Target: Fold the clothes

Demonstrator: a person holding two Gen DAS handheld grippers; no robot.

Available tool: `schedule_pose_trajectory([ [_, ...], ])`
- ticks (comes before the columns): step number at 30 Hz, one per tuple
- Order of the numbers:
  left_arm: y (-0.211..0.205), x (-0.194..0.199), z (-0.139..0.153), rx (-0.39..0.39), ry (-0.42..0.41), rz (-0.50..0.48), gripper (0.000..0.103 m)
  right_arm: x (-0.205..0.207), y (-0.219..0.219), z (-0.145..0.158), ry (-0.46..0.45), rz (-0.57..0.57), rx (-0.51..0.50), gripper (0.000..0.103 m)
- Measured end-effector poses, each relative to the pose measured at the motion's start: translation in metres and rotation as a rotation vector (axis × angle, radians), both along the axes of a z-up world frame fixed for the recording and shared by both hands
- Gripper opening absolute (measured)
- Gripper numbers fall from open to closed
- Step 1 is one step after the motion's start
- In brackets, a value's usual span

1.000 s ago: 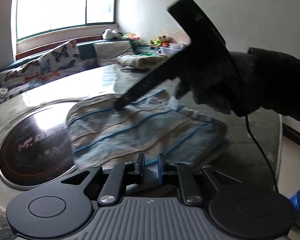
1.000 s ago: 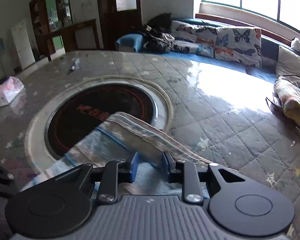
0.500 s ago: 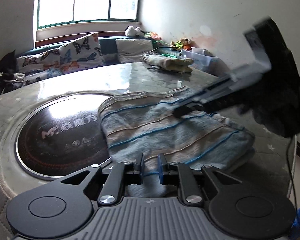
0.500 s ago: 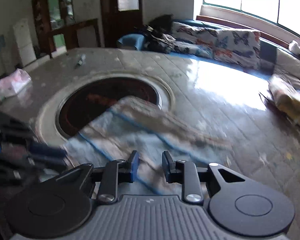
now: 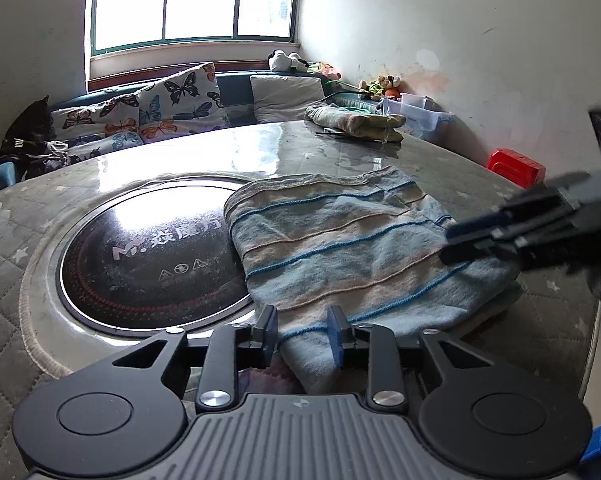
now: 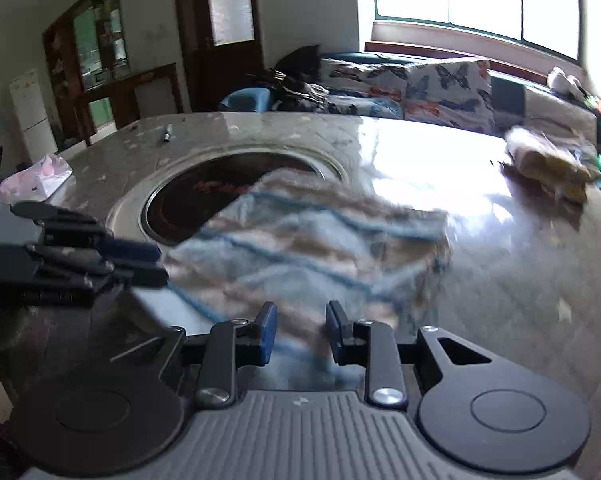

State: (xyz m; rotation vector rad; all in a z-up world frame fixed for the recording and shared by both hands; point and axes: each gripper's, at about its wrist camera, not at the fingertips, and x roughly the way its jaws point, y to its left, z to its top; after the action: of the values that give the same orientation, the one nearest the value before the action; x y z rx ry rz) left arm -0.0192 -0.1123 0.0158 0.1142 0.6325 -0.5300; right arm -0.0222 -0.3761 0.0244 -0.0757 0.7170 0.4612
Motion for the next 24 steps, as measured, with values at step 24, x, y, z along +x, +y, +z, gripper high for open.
schedule_pose_trajectory([
  [24,0.016,-0.022,0.000,0.052,-0.031,0.047,0.045,-0.043,-0.023,-0.008,-0.008,-0.155,0.160,0.035],
])
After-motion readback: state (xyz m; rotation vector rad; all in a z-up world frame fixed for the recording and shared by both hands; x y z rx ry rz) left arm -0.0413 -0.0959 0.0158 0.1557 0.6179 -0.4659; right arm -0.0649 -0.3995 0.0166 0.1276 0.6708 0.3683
